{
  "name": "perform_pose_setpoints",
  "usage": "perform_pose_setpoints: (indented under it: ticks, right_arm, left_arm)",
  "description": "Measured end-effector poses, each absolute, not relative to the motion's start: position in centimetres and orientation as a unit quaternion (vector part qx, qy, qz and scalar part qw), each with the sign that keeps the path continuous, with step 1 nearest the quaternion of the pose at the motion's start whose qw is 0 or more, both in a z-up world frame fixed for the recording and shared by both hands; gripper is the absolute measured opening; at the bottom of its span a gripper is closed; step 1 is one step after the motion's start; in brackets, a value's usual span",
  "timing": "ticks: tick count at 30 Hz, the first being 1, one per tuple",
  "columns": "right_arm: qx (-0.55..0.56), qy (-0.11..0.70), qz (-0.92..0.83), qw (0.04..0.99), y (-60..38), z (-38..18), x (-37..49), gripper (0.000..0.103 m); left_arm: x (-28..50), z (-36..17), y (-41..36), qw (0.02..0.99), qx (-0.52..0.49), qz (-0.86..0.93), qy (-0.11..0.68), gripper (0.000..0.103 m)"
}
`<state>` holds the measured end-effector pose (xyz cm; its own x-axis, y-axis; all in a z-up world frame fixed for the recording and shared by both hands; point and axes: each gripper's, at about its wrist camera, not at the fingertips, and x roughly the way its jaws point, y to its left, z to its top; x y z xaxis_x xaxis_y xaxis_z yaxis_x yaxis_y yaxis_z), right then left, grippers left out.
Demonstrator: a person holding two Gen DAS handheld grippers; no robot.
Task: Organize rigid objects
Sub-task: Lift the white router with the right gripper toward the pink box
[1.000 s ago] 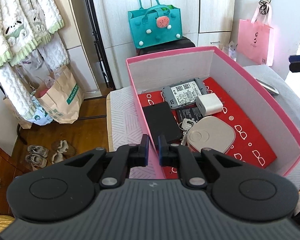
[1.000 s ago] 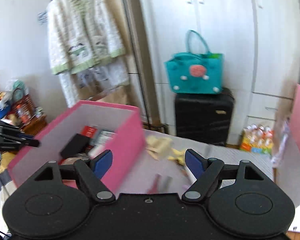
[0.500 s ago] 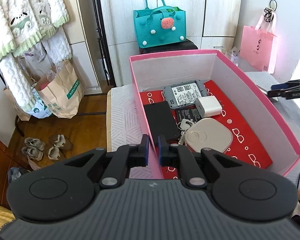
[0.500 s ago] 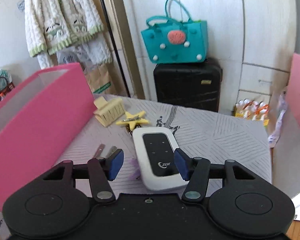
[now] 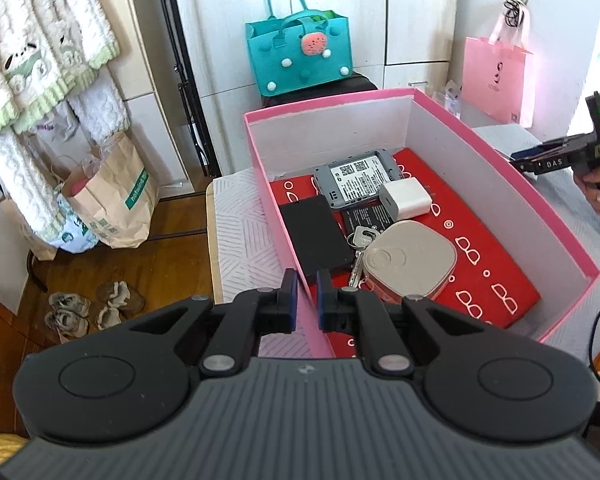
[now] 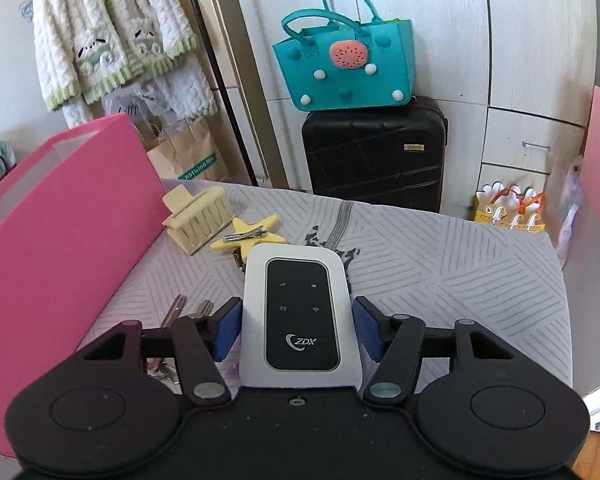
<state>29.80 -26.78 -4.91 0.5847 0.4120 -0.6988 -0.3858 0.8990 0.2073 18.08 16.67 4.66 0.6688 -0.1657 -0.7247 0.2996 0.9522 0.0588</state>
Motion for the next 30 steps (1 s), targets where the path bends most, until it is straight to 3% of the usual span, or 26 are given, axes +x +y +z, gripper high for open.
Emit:
perform_pose_setpoints:
  ticks: [17, 30]
  right_arm:
    - [-0.004, 0.318, 0.234, 0.919, -23.3, 1.5, 22.3, 0.065]
    - [-0.049, 0.251, 0.371, 0.893, -16.2, 8.7, 17.2, 0.065]
  left_arm:
    - [17.9, 4.6, 16.3, 0.909, 0.102, -0.134, 0.38, 0.008]
    - [17.8, 4.7, 16.8, 0.911, 0.09, -0.14, 0.377, 0.009]
